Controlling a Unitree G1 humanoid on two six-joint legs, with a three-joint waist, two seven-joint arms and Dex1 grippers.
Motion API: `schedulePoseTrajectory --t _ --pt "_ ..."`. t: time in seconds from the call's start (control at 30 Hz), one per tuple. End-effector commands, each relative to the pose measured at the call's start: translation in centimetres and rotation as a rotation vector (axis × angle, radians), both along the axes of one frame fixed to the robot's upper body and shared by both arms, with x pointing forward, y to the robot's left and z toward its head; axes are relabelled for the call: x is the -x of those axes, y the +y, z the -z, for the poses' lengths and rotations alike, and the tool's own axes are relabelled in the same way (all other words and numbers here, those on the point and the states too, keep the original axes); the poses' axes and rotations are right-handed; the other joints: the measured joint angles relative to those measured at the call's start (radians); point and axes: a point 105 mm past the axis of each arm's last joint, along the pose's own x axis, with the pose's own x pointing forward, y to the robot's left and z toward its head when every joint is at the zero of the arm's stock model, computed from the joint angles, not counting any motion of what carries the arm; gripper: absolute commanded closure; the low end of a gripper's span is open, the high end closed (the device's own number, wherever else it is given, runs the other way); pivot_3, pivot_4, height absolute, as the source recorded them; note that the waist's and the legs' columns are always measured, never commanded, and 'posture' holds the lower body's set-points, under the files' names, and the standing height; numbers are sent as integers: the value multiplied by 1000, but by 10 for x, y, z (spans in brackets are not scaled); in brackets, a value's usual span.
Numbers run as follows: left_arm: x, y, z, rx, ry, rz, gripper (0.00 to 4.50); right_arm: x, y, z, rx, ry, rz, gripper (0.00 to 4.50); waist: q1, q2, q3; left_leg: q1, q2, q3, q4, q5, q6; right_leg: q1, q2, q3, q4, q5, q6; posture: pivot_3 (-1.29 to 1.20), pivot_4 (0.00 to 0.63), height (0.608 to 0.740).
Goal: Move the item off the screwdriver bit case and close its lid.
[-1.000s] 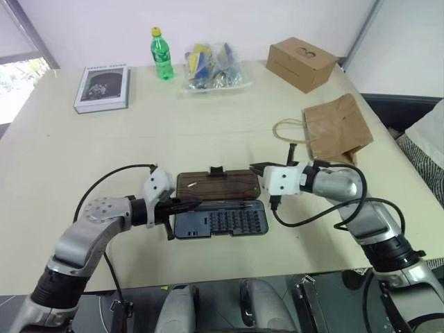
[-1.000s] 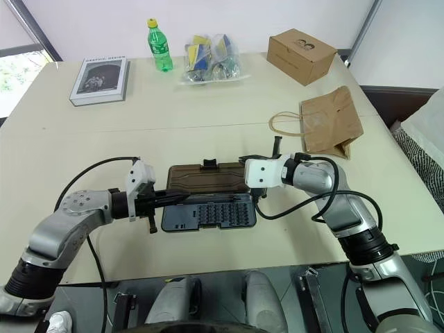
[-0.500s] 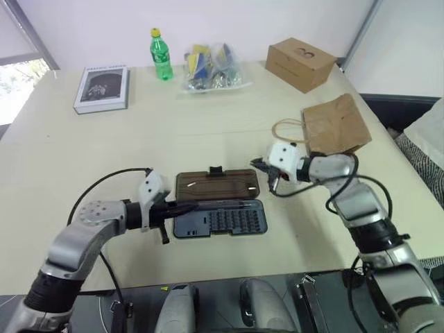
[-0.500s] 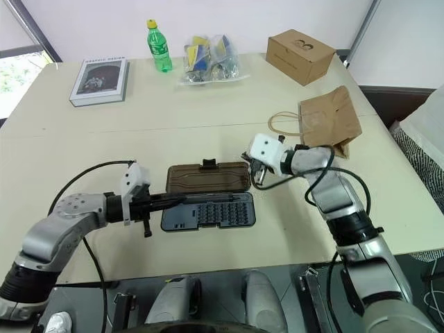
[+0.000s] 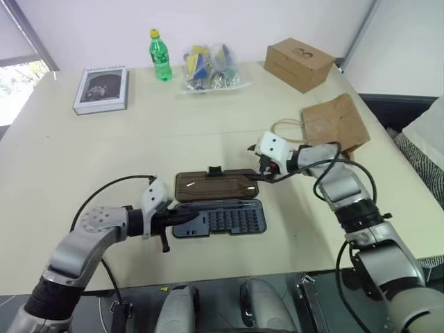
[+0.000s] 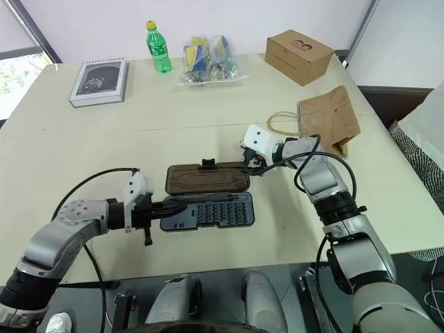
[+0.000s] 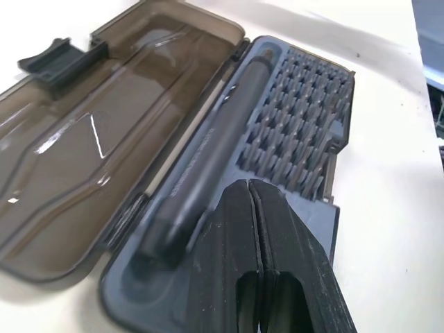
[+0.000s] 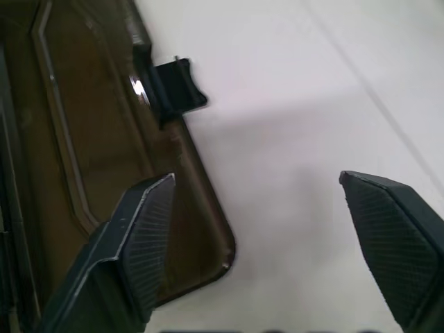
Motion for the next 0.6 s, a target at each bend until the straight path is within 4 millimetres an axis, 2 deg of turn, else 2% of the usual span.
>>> schedulePoseTrajectory --t 0.03,0.53,0.6 --pt "0 -2 -5 6 -31 18 4500 -7 6 -9 -21 -11 -15 530 0 0 0 0 0 0 0 0 0 0 0 0 0 0 0 0 150 740" --pt "6 -2 -2 0 -25 19 4500 -11 -4 10 30 34 -20 530 -1 0 0 0 0 0 0 0 -1 0 0 0 1 0 0 0 150 740" --pt "7 -2 -1 -5 -23 22 4500 -11 -4 11 32 39 -20 1044 0 0 0 0 0 0 1 0 -1 0 0 0 1 0 0 0 150 740"
